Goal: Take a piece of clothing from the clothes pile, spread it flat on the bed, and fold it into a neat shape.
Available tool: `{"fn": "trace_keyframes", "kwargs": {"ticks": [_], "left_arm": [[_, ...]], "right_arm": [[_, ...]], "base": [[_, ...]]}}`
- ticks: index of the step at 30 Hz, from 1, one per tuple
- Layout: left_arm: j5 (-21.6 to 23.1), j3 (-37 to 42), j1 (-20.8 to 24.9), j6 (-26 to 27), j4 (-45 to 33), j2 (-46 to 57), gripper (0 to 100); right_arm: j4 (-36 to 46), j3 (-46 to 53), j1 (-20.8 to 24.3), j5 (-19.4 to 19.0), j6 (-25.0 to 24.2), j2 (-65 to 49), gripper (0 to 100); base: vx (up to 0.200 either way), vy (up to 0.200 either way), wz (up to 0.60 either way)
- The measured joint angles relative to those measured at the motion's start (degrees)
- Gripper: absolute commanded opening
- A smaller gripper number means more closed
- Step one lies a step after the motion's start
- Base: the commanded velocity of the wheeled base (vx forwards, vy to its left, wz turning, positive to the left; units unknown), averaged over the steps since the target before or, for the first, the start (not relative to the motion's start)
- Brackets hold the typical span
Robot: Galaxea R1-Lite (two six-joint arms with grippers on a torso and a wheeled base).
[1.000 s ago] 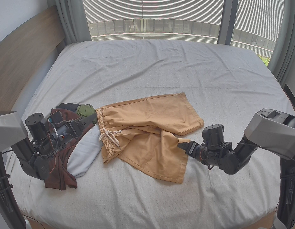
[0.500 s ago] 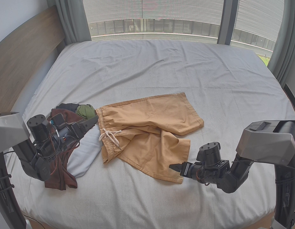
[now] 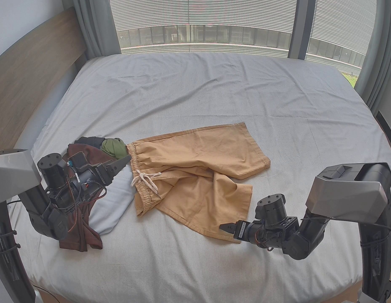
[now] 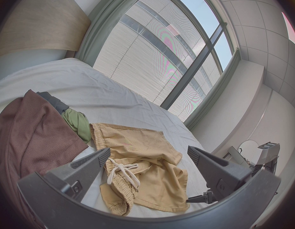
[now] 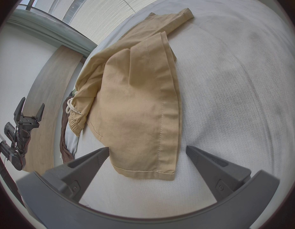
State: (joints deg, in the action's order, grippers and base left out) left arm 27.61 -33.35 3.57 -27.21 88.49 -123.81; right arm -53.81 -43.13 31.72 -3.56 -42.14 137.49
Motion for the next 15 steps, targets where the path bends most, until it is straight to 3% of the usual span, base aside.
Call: {"fn": "trace_keyframes", "kwargs": {"ticks": [7,8,15], "left_arm": [[0.0,-0.1,-0.16,-0.02,0.0,-0.04,100],[0.02,-0.1,-0.18,-0.02,0.0,-0.01,100],[0.06,-0.22,-0.38,-0.07,0.0,0.21,100]], "right_arm": [[1.29,-0.99,0.46,0.11,-1.62,-0.02,100],[1.29,-1.1,0.55,0.12,-1.84,-0.02,0],[1.37,-2.01,1.11,0.28,-3.21,0.17,0]], "base": [[0.0,0.0,0.0],[0.0,0.0,0.0],[0.0,0.0,0.0]]}}
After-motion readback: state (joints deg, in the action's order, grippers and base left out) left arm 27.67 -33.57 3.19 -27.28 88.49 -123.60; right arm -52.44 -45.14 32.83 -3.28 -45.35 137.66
